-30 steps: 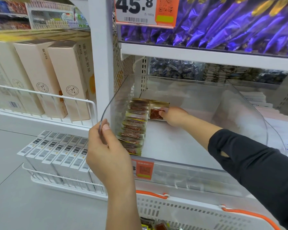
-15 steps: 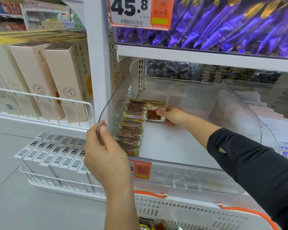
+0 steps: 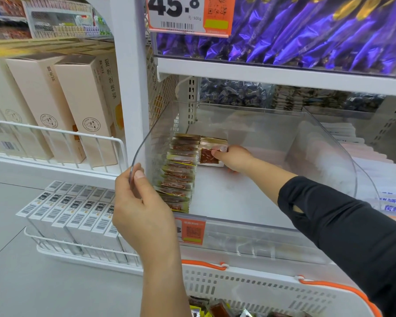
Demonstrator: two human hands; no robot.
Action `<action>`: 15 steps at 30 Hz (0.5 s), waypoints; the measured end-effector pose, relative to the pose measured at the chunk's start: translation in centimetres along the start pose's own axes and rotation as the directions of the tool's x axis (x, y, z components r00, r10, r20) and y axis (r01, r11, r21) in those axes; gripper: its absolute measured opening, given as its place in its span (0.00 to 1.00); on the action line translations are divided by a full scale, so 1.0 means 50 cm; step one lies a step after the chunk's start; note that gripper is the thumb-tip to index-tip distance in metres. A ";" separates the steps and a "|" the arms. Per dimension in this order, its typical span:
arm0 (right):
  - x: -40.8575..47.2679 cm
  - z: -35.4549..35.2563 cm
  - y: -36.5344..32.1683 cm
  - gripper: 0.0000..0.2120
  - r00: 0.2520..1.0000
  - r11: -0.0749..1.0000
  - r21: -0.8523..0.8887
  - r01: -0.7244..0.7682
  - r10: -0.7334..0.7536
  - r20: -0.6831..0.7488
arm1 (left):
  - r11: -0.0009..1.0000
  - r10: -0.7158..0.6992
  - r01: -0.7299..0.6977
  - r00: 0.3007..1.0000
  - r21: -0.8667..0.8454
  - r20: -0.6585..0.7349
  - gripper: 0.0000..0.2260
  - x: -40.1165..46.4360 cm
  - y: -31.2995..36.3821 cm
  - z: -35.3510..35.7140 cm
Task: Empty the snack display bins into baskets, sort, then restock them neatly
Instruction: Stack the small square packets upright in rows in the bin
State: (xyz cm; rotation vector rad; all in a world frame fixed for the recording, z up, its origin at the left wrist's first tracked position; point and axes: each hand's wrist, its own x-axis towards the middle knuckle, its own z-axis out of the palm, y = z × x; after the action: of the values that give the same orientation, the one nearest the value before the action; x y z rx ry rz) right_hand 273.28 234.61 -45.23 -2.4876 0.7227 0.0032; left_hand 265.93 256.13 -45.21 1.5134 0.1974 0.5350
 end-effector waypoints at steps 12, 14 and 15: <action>-0.053 -0.038 -0.005 0.20 0.998 0.987 -0.151 0.057 -0.053 0.031 | 0.999 0.028 -0.028 1.000 0.018 0.012 0.12 0.000 0.002 0.000; -0.082 -0.055 -0.001 0.19 0.998 0.993 -0.100 0.057 -0.055 0.021 | 0.999 0.039 -0.039 0.999 0.035 0.000 0.15 -0.007 0.008 -0.009; -0.105 -0.067 0.001 0.19 0.998 0.998 -0.018 0.060 -0.061 -0.019 | 0.997 0.060 -0.059 0.998 0.039 -0.019 0.16 -0.014 0.015 -0.018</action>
State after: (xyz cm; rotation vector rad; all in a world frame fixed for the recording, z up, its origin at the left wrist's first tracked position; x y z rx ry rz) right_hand 268.26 235.50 -41.63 -2.5280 0.6578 -0.0374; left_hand 264.76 256.59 -44.68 1.5556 0.1792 0.5966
